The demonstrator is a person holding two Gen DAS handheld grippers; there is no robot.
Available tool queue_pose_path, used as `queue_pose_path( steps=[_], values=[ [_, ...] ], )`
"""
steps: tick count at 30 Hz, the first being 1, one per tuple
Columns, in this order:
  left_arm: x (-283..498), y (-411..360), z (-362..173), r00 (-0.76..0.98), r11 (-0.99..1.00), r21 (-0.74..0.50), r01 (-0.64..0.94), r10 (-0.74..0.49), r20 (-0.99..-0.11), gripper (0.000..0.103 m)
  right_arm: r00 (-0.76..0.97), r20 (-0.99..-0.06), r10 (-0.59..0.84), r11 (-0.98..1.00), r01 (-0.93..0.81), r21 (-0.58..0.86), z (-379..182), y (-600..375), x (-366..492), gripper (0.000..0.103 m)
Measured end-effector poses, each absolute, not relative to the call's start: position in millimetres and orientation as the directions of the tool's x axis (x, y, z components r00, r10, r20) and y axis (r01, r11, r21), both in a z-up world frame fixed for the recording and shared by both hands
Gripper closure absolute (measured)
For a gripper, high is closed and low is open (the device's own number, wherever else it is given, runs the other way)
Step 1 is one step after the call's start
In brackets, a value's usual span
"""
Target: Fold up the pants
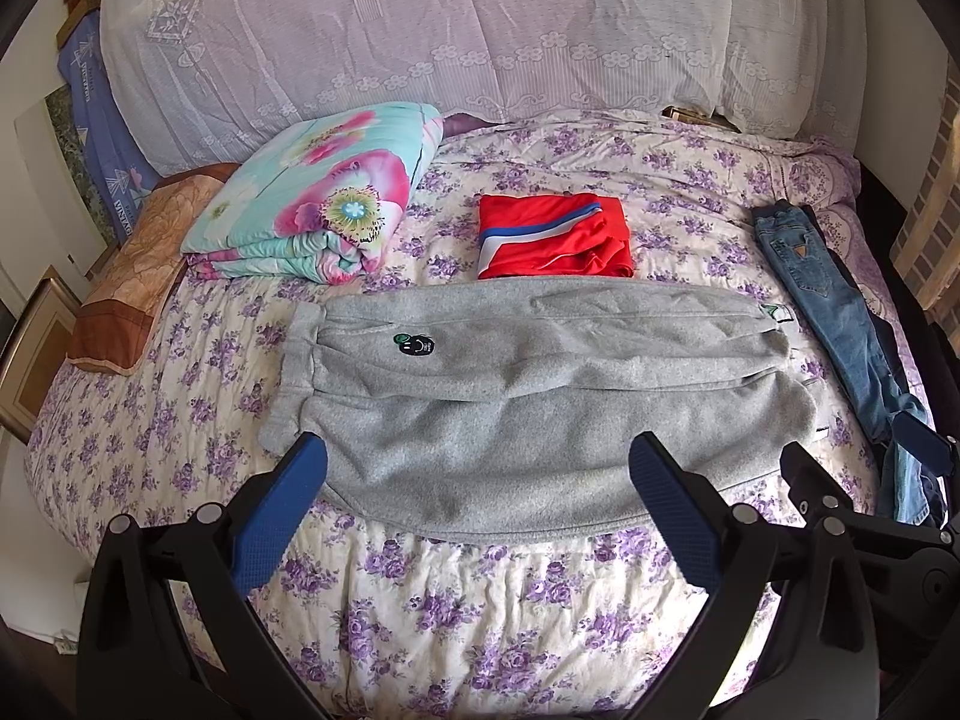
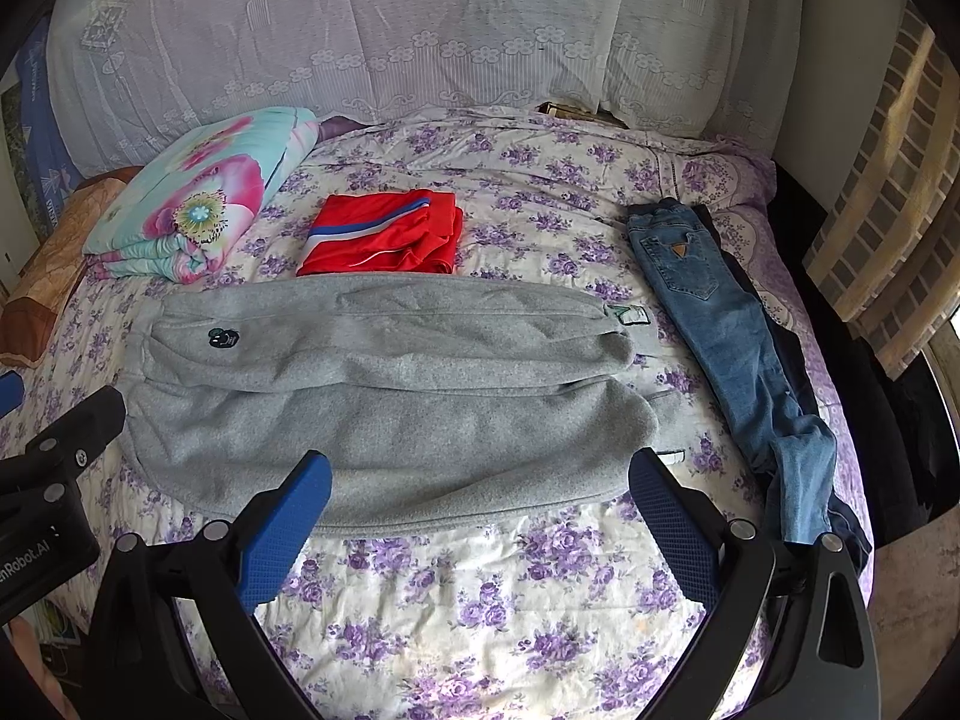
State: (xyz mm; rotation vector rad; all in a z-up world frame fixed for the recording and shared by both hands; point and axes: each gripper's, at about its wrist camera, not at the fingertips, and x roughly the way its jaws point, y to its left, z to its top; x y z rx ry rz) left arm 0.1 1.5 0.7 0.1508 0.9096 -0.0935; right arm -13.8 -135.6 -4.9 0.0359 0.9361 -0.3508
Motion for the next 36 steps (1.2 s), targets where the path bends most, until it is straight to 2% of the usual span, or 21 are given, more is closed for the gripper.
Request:
queue_pose_path(
  steps=[36],
  values=[
    [0.4, 1.6, 0.5, 0.609, 0.986, 0.089, 0.144, -0.018, -0.793, 0.005, 0.538, -0.797, -0.276, 0.944, 0.307, -0.12, -4.5, -130.8, -14.8, 0.004]
  ],
)
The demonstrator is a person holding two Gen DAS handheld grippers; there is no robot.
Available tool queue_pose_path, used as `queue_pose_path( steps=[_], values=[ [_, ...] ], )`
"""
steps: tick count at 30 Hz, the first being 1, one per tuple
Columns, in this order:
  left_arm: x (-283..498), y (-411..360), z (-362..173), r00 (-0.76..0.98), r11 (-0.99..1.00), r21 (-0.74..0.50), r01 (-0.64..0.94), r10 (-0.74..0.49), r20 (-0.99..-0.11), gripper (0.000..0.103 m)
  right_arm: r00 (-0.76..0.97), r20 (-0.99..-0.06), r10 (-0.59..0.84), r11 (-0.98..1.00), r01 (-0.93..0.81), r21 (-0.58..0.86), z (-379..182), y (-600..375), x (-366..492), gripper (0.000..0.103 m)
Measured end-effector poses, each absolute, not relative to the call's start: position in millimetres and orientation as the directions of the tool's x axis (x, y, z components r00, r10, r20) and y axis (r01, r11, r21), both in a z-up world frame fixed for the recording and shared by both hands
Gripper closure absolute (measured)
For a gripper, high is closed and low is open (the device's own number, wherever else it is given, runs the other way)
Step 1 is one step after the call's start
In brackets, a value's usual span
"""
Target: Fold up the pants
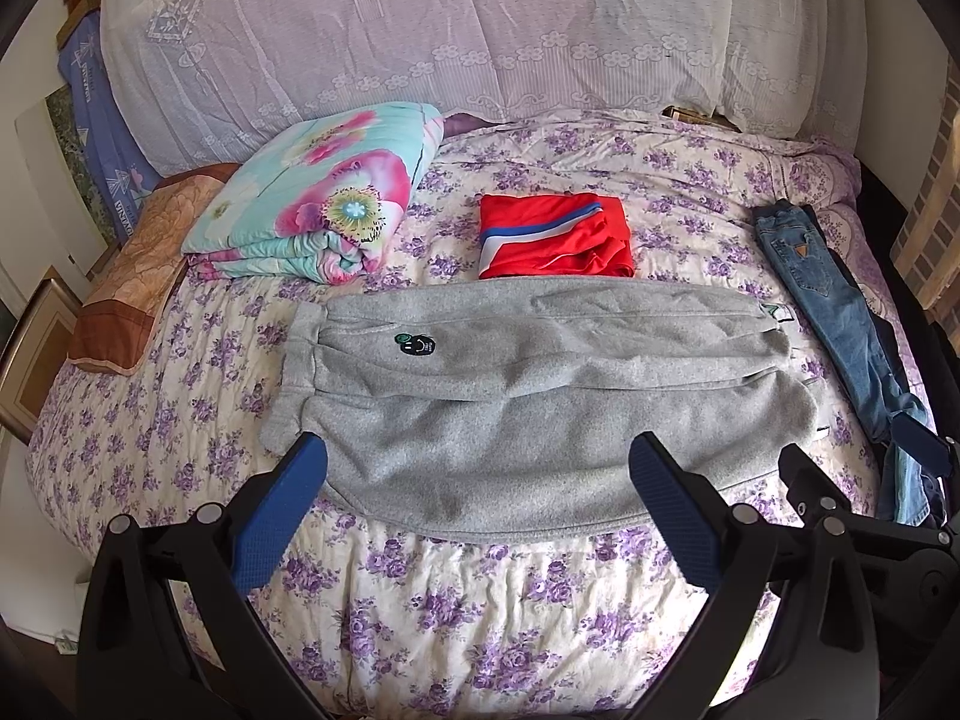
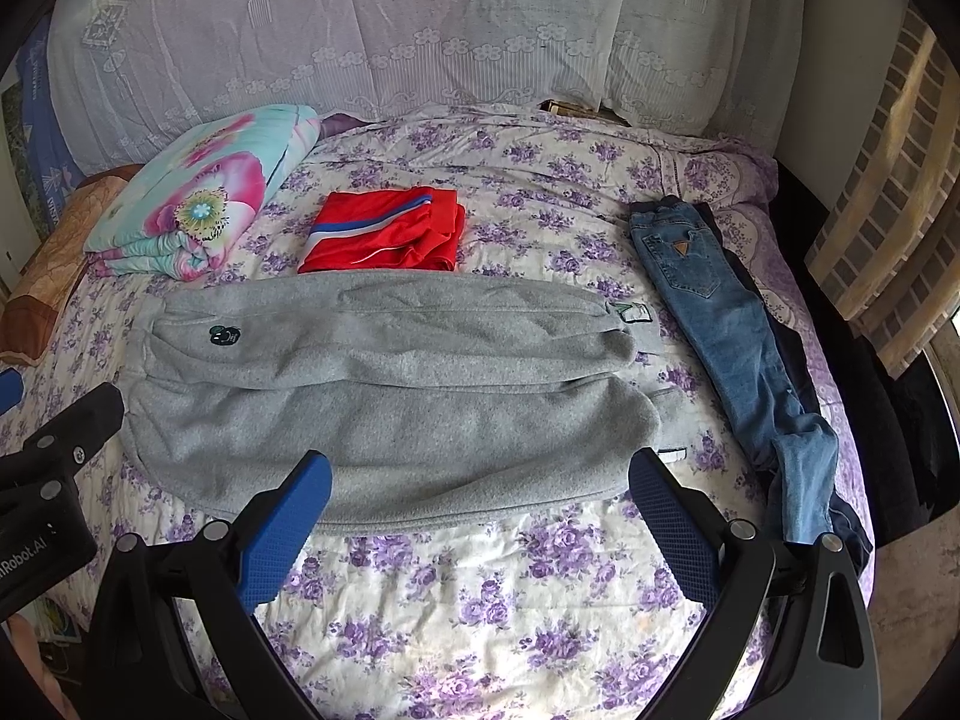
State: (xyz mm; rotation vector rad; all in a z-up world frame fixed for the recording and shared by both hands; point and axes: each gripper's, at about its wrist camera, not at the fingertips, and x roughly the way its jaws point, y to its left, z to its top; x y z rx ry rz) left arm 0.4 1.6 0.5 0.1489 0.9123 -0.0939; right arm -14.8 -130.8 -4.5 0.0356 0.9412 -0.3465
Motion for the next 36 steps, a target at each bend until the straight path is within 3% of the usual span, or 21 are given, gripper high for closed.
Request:
queue_pose_path(
  steps=[12, 15, 19, 25, 31, 33, 35, 36],
  values=[
    [2.6, 5.9, -6.3, 0.59, 0.985, 0.08, 0.154, -0.027, -0.807, 0.005, 0.534, -0.801, -0.27, 0.945, 0.304, -0.116, -7.0, -131.1, -12.7, 0.004],
    [18.1, 15.3, -41.2, 0.465, 0.985, -0.034, 0.168, -0.11, -0.878, 0.005, 0.533, -0.812, -0.239, 0.947, 0.314, -0.073, -17.7, -143.1, -8.5, 0.004],
    [40.8, 60.8, -110.8, 0.256, 0.989, -0.147, -0.012, -0.139, -0.957, 0.005, 0.468, -0.841, -0.27, 0.931, 0.35, -0.104, -53.3, -167.7, -6.5, 0.004],
    [70.2, 165.6, -163.0, 0.207, 0.943, -0.175, -0.285, -0.118, -0.971, 0.005, 0.31, -0.902, -0.301, 0.886, 0.442, -0.144, -107.5, -209.4, -21.2, 0.004],
    [112.5, 196.6, -207.0, 0.135, 0.905, -0.235, -0.356, -0.199, -0.971, 0.005, 0.266, -0.912, -0.313, 0.865, 0.476, -0.158, -124.4, -226.8, -18.9, 0.004],
    [120.5, 195.1, -212.4, 0.146, 0.901, -0.26, -0.347, -0.222, -0.964, 0.013, 0.264, -0.912, -0.314, 0.862, 0.482, -0.157, -124.3, -230.1, -20.3, 0.004],
    [131.8, 190.6, -220.7, 0.125, 0.914, -0.263, -0.307, -0.236, -0.964, 0.063, 0.26, -0.913, -0.314, 0.859, 0.488, -0.156, -124.3, -234.3, -23.3, 0.004],
    [135.9, 188.7, -224.5, 0.112, 0.931, -0.215, -0.295, -0.189, -0.975, 0.075, 0.261, -0.914, -0.31, 0.858, 0.49, -0.151, -124.8, -237.1, -25.0, 0.004]
  ],
)
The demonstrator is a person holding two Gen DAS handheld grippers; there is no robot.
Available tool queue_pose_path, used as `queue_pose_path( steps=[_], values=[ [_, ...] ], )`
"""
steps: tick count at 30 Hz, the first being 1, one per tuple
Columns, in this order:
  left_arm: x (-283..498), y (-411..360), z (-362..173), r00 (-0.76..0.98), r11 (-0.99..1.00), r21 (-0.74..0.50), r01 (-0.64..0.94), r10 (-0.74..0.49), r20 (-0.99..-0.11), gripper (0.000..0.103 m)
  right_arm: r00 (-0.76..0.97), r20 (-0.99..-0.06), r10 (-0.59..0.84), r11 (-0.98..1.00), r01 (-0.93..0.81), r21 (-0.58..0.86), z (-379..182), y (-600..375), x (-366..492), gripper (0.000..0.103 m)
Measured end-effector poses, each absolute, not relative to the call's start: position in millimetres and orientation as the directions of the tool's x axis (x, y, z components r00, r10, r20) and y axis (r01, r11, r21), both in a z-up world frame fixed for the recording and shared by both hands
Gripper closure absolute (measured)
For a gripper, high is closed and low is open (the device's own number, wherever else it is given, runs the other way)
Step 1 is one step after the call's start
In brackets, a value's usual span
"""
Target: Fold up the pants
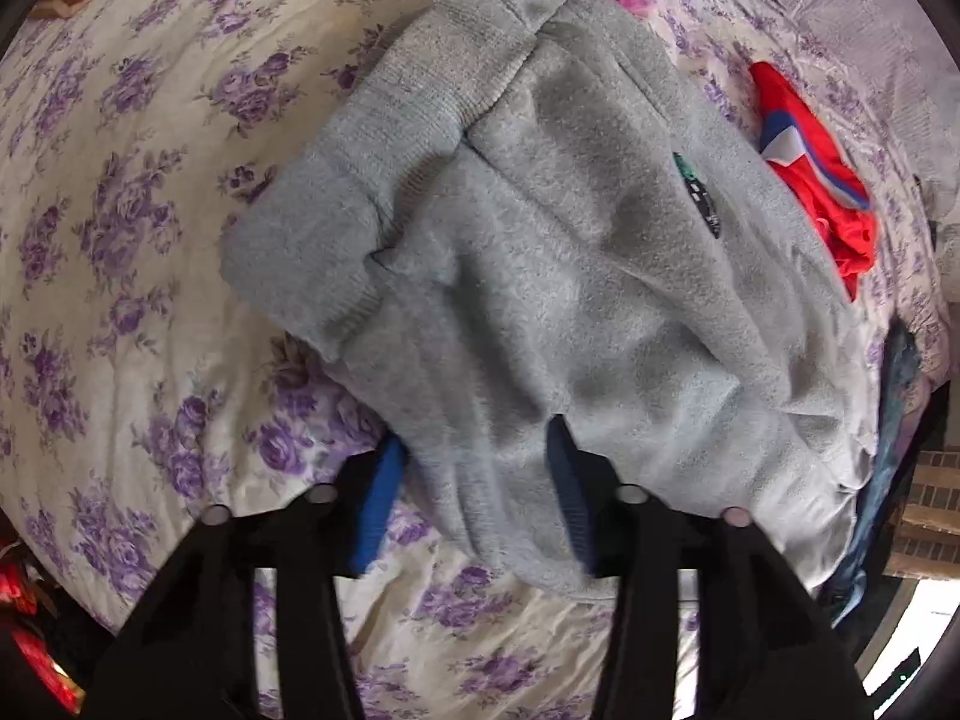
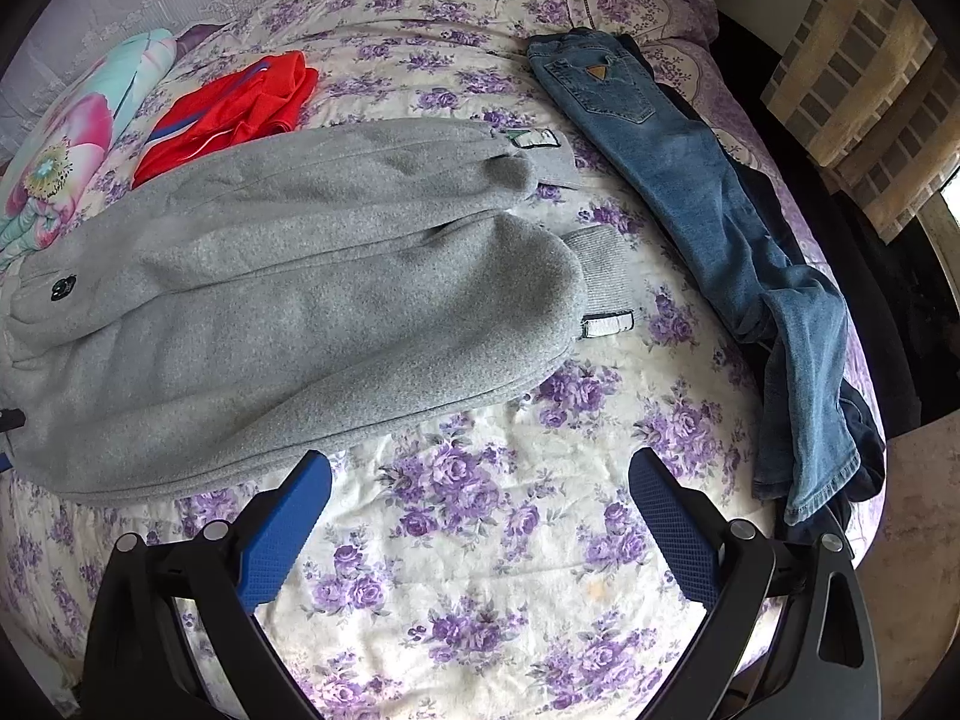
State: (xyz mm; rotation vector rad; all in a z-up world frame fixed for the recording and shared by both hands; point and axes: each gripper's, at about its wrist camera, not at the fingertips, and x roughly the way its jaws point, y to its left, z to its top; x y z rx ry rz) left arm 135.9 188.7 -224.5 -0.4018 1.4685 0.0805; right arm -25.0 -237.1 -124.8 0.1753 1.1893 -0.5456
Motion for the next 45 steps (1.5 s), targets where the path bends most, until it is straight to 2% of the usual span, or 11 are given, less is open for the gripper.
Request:
queue_pose_path(
  steps=[1, 17, 18, 19, 20, 22, 33, 38, 41, 43, 45],
  values=[
    [138.9, 188.4, -225.9, 0.102, 0.939, -0.191, -0.286, -0.168, -0.98, 0.09, 0.262, -0.917, -0.299, 0.859, 0.493, -0.139, -125.4, -240.4, -26.3, 0.004],
    [114.2, 212.2, -217.4, 0.165, 0.925, -0.228, -0.306, -0.184, -0.969, 0.092, 0.336, -0.94, 0.063, 0.698, 0.658, 0.282, -206.1, -348.5, 6.0, 0.004],
    [117.9, 209.8, -220.3, 0.16, 0.925, -0.224, -0.307, -0.182, -0.97, 0.092, 0.342, -0.937, 0.075, 0.674, 0.674, 0.3, -213.7, -353.5, 8.8, 0.009],
    [118.0, 210.2, -222.4, 0.154, 0.924, -0.221, -0.311, -0.181, -0.971, 0.092, 0.355, -0.929, 0.102, 0.644, 0.689, 0.334, -220.9, -357.9, 9.6, 0.047],
    [117.1, 210.7, -224.2, 0.15, 0.923, -0.219, -0.316, -0.18, -0.972, 0.092, 0.358, -0.923, 0.139, 0.616, 0.698, 0.364, -227.6, -360.0, 10.9, 0.07],
    [119.8, 209.1, -226.1, 0.155, 0.917, -0.226, -0.329, -0.183, -0.971, 0.091, 0.383, -0.906, 0.179, 0.572, 0.709, 0.412, -228.0, -359.9, 11.9, 0.092],
    [46.1, 236.8, -186.5, 0.198, 0.897, -0.215, -0.387, -0.147, -0.969, 0.093, 0.269, -0.948, 0.168, 0.682, 0.662, 0.309, -181.7, -322.1, -40.3, 0.093],
    [36.4, 242.9, -211.9, 0.128, 0.919, -0.158, -0.361, -0.119, -0.985, 0.091, 0.175, -0.971, 0.165, 0.711, 0.661, 0.24, -225.7, -311.0, -59.5, 0.088],
    [44.2, 234.8, -226.2, 0.081, 0.934, -0.098, -0.344, -0.074, -0.994, 0.084, 0.15, -0.98, 0.128, 0.751, 0.631, 0.194, -229.9, -303.2, -51.7, 0.08],
    [39.2, 230.4, -207.8, 0.108, 0.947, -0.094, -0.308, -0.063, -0.992, 0.071, 0.112, -0.985, 0.133, 0.801, 0.573, 0.173, -218.3, -296.9, -47.5, 0.043],
    [29.1, 230.1, -187.1, 0.119, 0.961, -0.027, -0.274, 0.006, -0.993, 0.059, 0.075, -0.997, 0.028, 0.838, 0.542, 0.064, -198.9, -295.2, -54.8, 0.04]
  ],
)
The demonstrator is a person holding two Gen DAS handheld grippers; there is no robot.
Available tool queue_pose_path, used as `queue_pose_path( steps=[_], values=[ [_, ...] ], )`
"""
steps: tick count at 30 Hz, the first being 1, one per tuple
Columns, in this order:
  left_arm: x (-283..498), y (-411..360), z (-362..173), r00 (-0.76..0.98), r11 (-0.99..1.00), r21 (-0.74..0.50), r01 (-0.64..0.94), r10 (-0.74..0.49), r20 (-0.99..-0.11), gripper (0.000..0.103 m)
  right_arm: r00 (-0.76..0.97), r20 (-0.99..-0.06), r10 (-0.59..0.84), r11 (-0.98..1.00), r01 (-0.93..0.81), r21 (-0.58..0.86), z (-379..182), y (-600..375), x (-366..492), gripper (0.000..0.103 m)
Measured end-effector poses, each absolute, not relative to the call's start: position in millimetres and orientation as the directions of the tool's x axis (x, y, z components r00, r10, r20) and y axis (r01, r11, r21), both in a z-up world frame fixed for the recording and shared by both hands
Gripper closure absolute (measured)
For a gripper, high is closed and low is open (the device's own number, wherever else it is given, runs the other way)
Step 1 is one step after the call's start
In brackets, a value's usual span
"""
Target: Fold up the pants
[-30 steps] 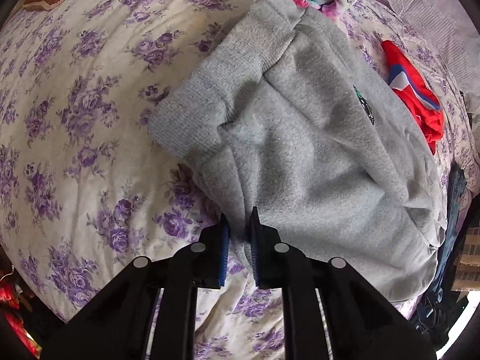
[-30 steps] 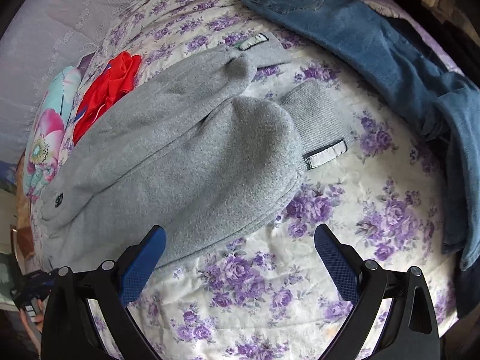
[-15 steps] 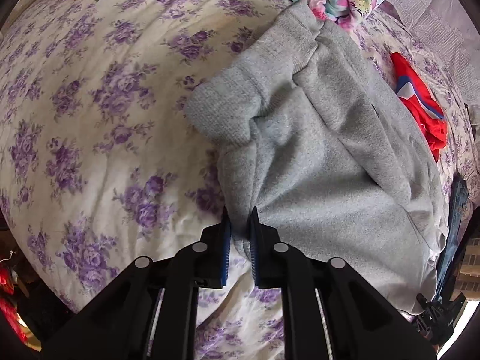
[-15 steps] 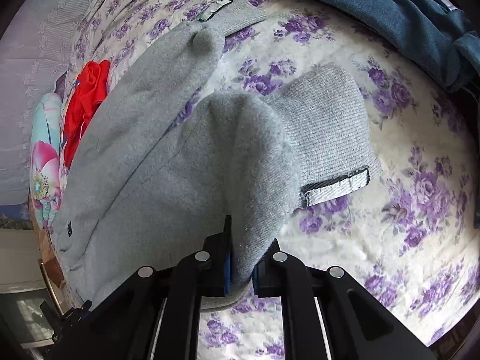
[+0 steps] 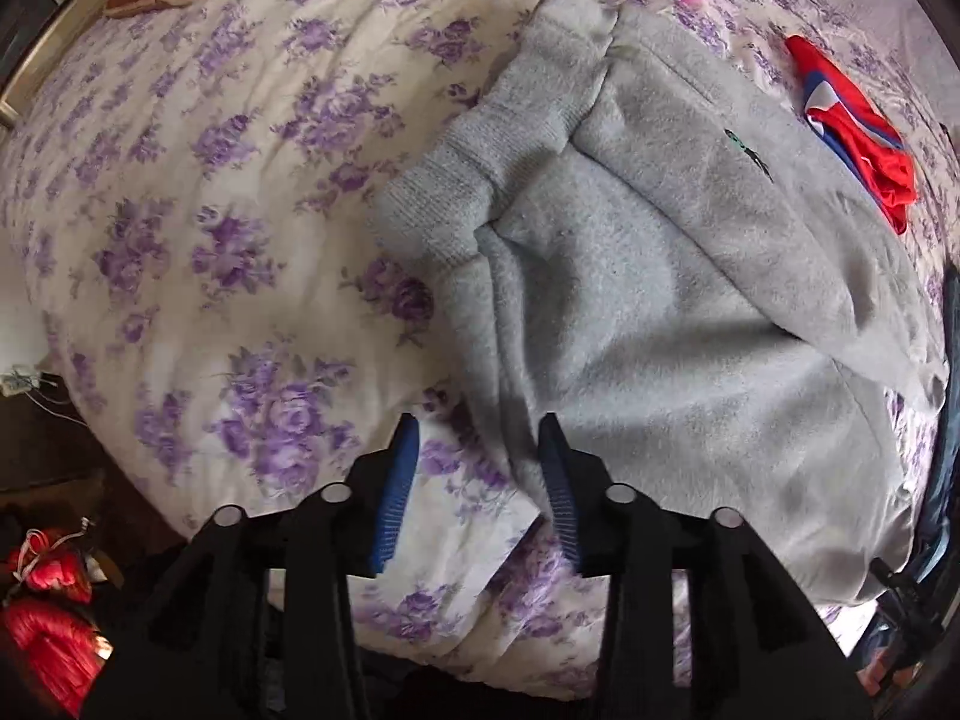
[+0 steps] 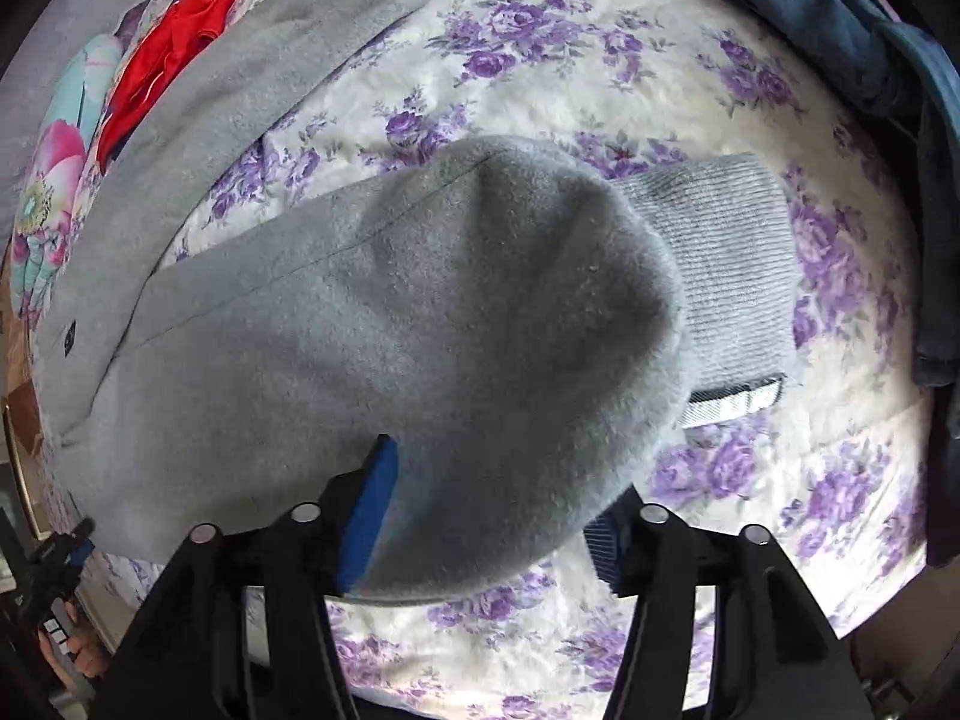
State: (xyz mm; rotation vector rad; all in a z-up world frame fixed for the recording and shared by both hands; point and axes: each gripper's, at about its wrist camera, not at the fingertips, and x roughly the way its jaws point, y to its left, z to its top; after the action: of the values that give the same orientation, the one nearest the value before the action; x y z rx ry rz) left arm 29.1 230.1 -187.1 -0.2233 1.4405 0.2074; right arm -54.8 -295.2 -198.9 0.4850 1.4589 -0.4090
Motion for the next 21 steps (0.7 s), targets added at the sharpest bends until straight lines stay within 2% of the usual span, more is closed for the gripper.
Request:
queue_pose_path(
  steps=[1, 4, 6, 8, 9, 12, 15, 17, 18, 19, 20, 21],
  values=[
    [24.0, 231.9, -175.5, 0.13, 0.966, 0.014, -0.259, 0.049, -0.99, 0.059, 0.06, -0.998, -0.023, 0.851, 0.526, 0.012, -189.0, -296.5, -59.3, 0.036],
    [20.3, 244.7, -138.0, 0.173, 0.959, 0.096, -0.268, 0.146, -0.974, 0.059, 0.055, -0.987, -0.154, 0.843, 0.528, -0.102, -158.3, -307.9, -65.4, 0.031],
    [30.0, 256.1, -113.3, 0.231, 0.956, 0.061, -0.289, 0.131, -0.964, 0.058, 0.111, -0.981, -0.157, 0.837, 0.543, -0.073, -141.8, -321.2, -54.6, 0.028],
    [54.1, 250.5, -100.6, 0.28, 0.97, 0.015, -0.242, 0.085, -0.956, 0.047, 0.211, -0.972, -0.103, 0.837, 0.546, 0.03, -132.9, -338.6, -28.4, 0.026],
    [71.2, 242.5, -99.8, 0.292, 0.977, 0.014, -0.215, 0.078, -0.953, 0.046, 0.258, -0.963, -0.076, 0.837, 0.541, 0.079, -132.7, -345.7, -8.0, 0.026],
    [131.0, 212.4, -115.8, 0.299, 0.991, 0.0, -0.133, 0.04, -0.954, 0.046, 0.366, -0.93, -0.033, 0.833, 0.525, 0.177, -139.5, -367.2, 49.5, 0.026],
    [190.5, 191.9, -157.0, 0.213, 0.993, -0.077, -0.095, -0.055, -0.975, 0.048, 0.342, -0.94, -0.019, 0.826, 0.534, 0.178, -161.3, -388.5, 101.7, 0.026],
    [218.4, 177.6, -186.1, 0.15, 0.996, -0.049, -0.077, -0.037, -0.988, 0.064, 0.309, -0.951, -0.02, 0.823, 0.545, 0.16, -179.8, -401.6, 124.2, 0.026],
    [230.0, 172.5, -200.5, 0.119, 0.998, -0.006, -0.067, 0.002, -0.993, 0.065, 0.295, -0.955, -0.008, 0.82, 0.549, 0.163, -188.1, -405.6, 131.8, 0.026],
    [238.1, 169.3, -213.1, 0.092, 0.997, 0.025, -0.068, 0.032, -0.995, 0.069, 0.294, -0.956, 0.022, 0.814, 0.549, 0.187, -195.8, -407.8, 135.4, 0.03],
    [245.2, 168.3, -222.4, 0.072, 0.996, 0.04, -0.081, 0.046, -0.996, 0.07, 0.305, -0.95, 0.07, 0.807, 0.543, 0.233, -207.0, -408.8, 136.0, 0.043],
    [250.2, 168.5, -226.1, 0.069, 0.994, 0.043, -0.098, 0.05, -0.996, 0.07, 0.307, -0.942, 0.133, 0.799, 0.53, 0.285, -214.5, -409.1, 139.2, 0.093]
  ],
)
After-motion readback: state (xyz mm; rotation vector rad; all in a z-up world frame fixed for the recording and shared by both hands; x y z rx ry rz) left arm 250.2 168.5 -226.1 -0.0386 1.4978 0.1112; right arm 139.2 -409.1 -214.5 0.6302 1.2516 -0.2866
